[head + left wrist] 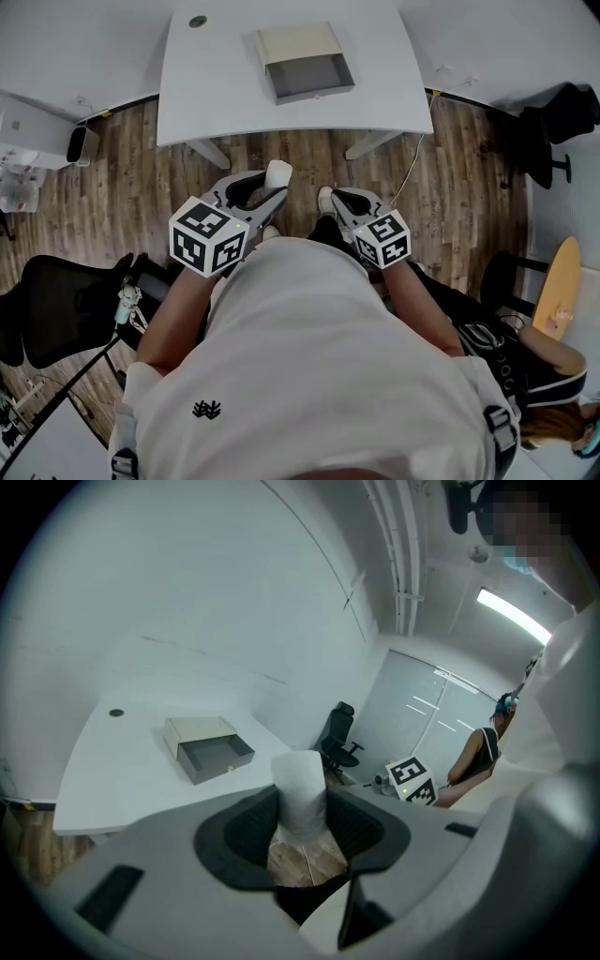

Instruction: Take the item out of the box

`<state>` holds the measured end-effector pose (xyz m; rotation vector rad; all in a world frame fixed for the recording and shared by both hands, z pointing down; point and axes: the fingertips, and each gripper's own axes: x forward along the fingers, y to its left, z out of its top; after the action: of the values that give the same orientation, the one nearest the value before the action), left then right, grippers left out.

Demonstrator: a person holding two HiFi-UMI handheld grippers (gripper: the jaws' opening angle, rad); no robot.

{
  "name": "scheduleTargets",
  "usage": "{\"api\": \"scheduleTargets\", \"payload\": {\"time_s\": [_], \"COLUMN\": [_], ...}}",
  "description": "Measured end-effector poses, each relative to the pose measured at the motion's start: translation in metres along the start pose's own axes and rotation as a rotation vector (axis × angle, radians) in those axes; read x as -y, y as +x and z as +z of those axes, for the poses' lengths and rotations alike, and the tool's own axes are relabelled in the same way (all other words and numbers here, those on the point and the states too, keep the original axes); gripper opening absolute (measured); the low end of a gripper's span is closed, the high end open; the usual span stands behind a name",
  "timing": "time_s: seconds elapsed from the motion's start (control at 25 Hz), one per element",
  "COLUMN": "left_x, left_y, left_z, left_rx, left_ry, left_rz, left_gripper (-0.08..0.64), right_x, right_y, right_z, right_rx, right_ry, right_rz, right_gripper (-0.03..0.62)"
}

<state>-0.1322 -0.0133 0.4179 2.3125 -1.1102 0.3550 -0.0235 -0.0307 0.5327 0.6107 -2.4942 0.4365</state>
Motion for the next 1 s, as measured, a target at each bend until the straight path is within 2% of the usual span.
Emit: {"api": "scheduleTargets", "payload": {"time_s": [0.48,1.0], "left_x": [-0.0013,0.0042], "left_y": [-0.0110,-0.0032], "left_z": [-0.0058,-0.0095], "left_rx": [0.009,-0.005], "left_ry": [-0.003,-0.028], "left_rz": [0.006,0.000], "left_gripper": [0.169,0.169], "right_x": [-0.0065,0.0005], "right_y": [0.0035,-0.0049], "right_z": [0.0068,0.0038], "right_rx": [0.009,0.005], "right_ry": [-0.034,-0.028], "right_rz": [-0.001,-0.006], "right_gripper": [0.008,0.008]}}
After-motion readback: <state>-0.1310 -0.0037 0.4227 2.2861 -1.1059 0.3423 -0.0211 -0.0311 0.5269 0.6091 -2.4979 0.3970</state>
